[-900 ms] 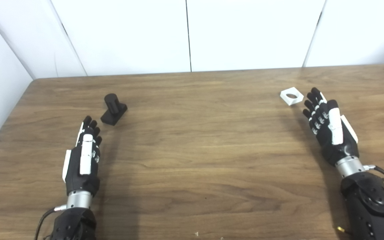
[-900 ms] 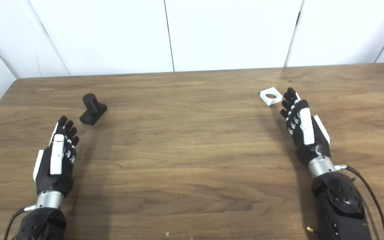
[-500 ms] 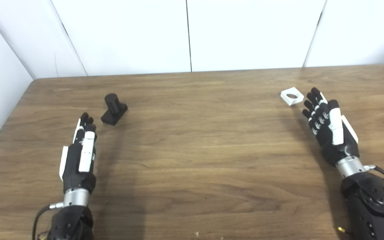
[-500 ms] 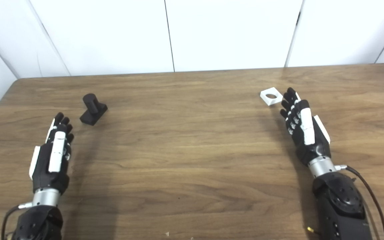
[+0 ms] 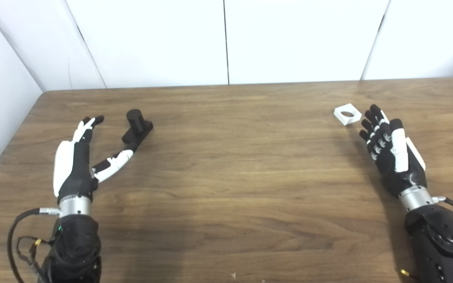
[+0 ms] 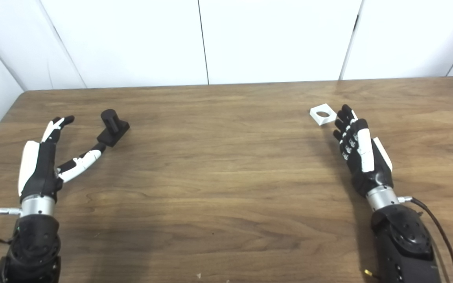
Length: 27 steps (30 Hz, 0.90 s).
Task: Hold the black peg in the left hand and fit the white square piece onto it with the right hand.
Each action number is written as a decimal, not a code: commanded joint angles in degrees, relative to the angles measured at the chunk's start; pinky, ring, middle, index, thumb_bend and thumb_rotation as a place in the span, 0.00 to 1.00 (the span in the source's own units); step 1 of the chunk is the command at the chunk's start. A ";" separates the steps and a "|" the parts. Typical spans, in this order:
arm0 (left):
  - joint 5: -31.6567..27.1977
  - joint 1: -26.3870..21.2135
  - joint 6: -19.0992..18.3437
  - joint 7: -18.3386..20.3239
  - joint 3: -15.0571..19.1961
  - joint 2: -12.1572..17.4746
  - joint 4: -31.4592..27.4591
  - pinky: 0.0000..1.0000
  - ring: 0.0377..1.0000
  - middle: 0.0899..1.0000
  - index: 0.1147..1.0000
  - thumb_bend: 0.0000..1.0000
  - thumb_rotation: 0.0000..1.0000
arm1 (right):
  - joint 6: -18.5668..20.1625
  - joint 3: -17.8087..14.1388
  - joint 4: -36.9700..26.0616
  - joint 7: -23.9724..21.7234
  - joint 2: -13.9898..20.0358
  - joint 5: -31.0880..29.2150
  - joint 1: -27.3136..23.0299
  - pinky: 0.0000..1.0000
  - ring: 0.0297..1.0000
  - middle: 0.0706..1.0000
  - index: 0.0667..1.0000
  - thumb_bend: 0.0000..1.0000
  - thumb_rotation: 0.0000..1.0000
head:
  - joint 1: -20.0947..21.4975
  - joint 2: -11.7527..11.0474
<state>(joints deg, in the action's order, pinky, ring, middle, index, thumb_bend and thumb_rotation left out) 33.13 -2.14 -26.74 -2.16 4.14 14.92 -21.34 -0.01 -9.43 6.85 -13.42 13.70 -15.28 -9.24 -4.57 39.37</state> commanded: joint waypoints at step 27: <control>21.98 -14.47 0.36 4.65 -4.04 4.78 18.29 1.00 1.00 1.00 0.73 0.77 0.41 | -0.60 0.28 2.28 0.50 -1.57 -0.12 1.13 1.00 1.00 1.00 1.00 0.59 1.00 | 0.76 -1.50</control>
<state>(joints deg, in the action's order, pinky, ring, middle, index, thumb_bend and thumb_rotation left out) 54.74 -12.94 -26.97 4.69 0.13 17.91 -3.38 0.26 -9.40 6.93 -13.13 13.39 -15.00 -9.36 -3.78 37.79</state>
